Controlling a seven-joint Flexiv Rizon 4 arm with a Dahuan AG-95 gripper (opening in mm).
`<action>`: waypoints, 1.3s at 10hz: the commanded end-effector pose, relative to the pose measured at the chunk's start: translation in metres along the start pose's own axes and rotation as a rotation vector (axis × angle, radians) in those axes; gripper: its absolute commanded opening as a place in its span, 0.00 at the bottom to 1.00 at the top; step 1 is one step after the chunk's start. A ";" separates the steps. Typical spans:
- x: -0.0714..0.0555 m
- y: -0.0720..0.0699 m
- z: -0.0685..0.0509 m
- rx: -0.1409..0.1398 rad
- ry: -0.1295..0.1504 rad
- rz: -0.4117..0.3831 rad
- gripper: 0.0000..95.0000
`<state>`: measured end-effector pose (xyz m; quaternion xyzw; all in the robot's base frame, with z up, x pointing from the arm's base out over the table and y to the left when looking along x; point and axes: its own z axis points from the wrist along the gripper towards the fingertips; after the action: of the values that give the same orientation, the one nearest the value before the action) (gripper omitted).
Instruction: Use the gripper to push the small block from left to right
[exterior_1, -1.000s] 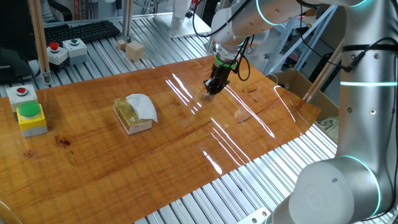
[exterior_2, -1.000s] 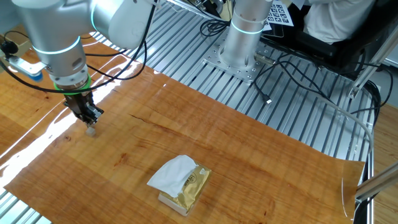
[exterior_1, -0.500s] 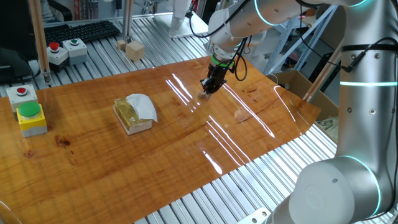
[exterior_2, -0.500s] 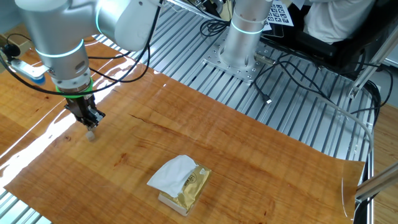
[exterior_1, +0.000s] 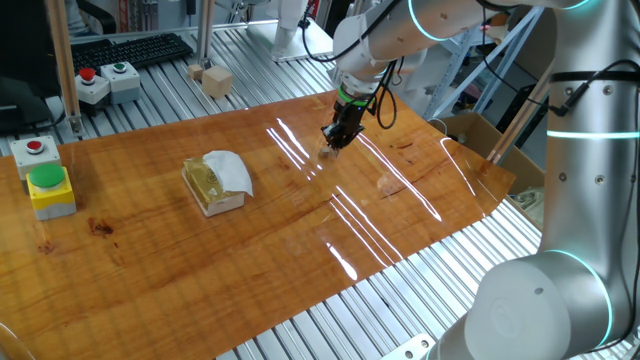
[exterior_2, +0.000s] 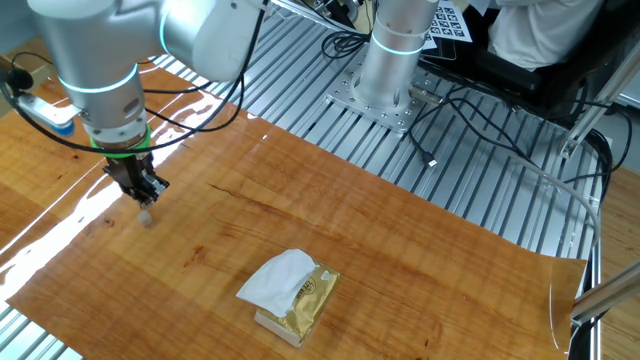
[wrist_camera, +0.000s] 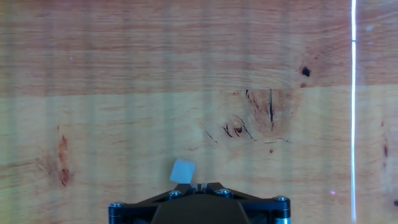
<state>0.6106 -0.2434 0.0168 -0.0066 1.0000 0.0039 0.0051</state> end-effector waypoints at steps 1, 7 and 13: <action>-0.003 -0.004 0.003 0.000 0.000 -0.002 0.00; -0.017 -0.007 0.005 -0.011 0.008 0.006 0.00; -0.016 0.001 0.011 -0.027 0.012 0.025 0.00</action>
<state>0.6280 -0.2394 0.0063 0.0076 0.9998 0.0198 -0.0020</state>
